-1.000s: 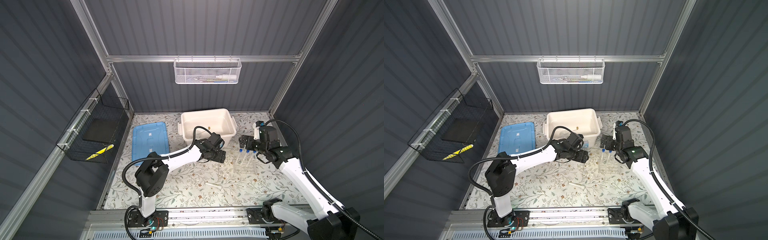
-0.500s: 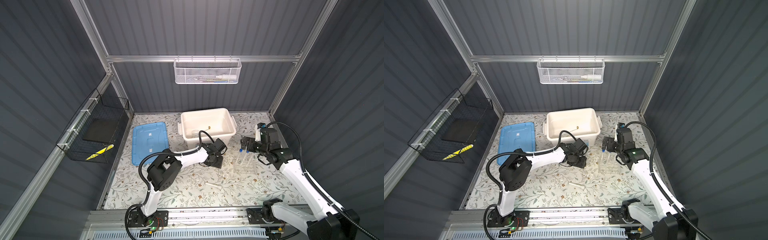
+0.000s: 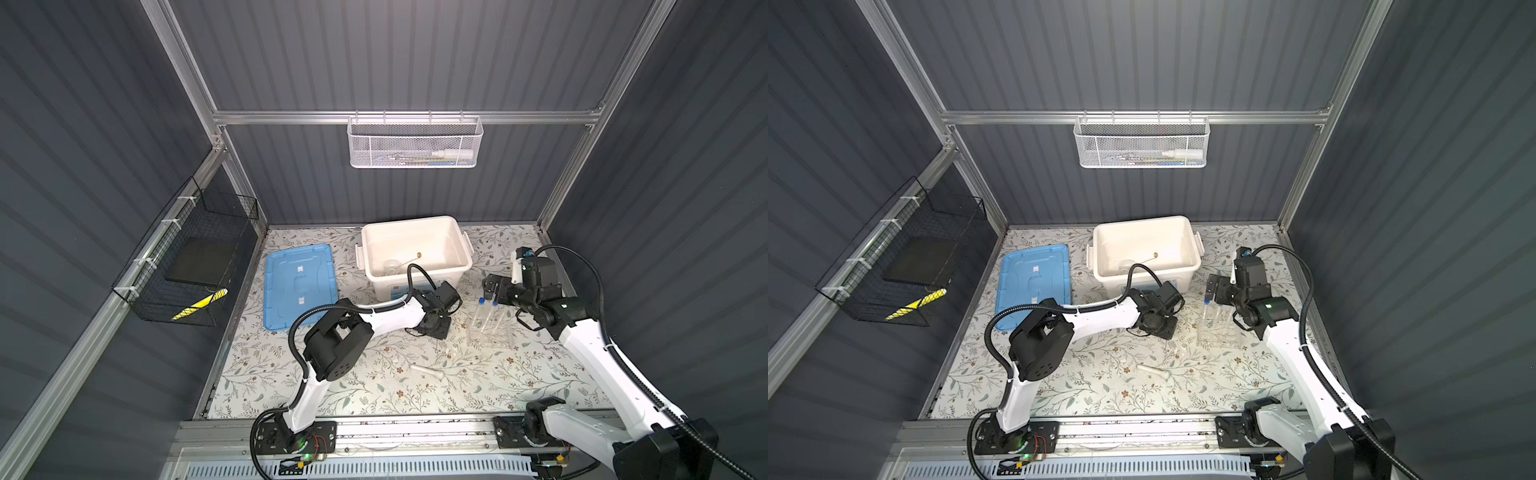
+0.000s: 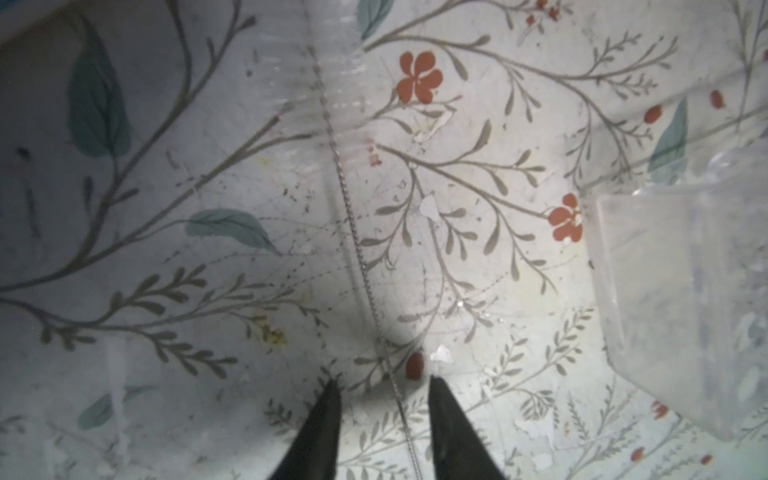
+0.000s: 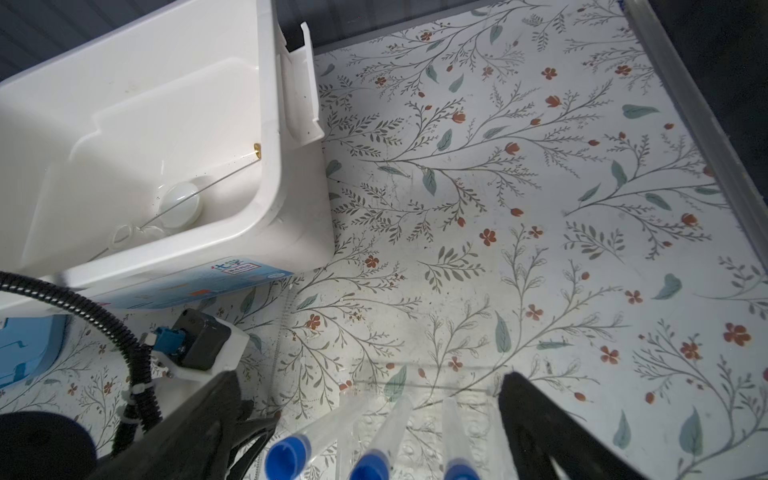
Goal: Organize the chemistry lab equipment
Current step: 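Move the left gripper down to the bristle test-tube brush on the table, then close the left gripper on the bristle brush's wire handle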
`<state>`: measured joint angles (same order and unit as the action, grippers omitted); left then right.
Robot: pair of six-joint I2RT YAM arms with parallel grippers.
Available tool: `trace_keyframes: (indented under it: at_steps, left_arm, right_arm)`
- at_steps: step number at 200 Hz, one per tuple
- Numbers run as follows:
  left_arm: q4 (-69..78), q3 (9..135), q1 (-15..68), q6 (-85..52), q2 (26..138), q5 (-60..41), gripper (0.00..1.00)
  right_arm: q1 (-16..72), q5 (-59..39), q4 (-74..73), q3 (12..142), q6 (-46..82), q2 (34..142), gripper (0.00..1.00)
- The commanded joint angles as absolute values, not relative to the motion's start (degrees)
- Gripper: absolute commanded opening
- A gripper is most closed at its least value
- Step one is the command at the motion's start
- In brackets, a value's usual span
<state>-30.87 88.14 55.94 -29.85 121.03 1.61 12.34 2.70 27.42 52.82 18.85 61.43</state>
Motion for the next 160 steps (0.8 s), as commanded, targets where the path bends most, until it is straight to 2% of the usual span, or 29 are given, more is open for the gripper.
trace_keyframes:
  at_steps: [1,62,160]
  left_arm:
    - [-33.4,88.82,56.01,-29.36,123.22,3.02,0.25]
    - [-34.1,85.56,56.06,-27.35,121.95,4.66,0.0]
    - [-33.44,82.87,56.09,-19.19,115.28,2.46,0.0]
  right_arm:
    - [12.04,2.16,27.39,52.12,18.48,60.56,0.99]
    - [11.78,2.48,27.76,52.12,18.54,60.15,0.99]
    - [11.69,0.71,27.44,52.64,19.4,60.47,0.99]
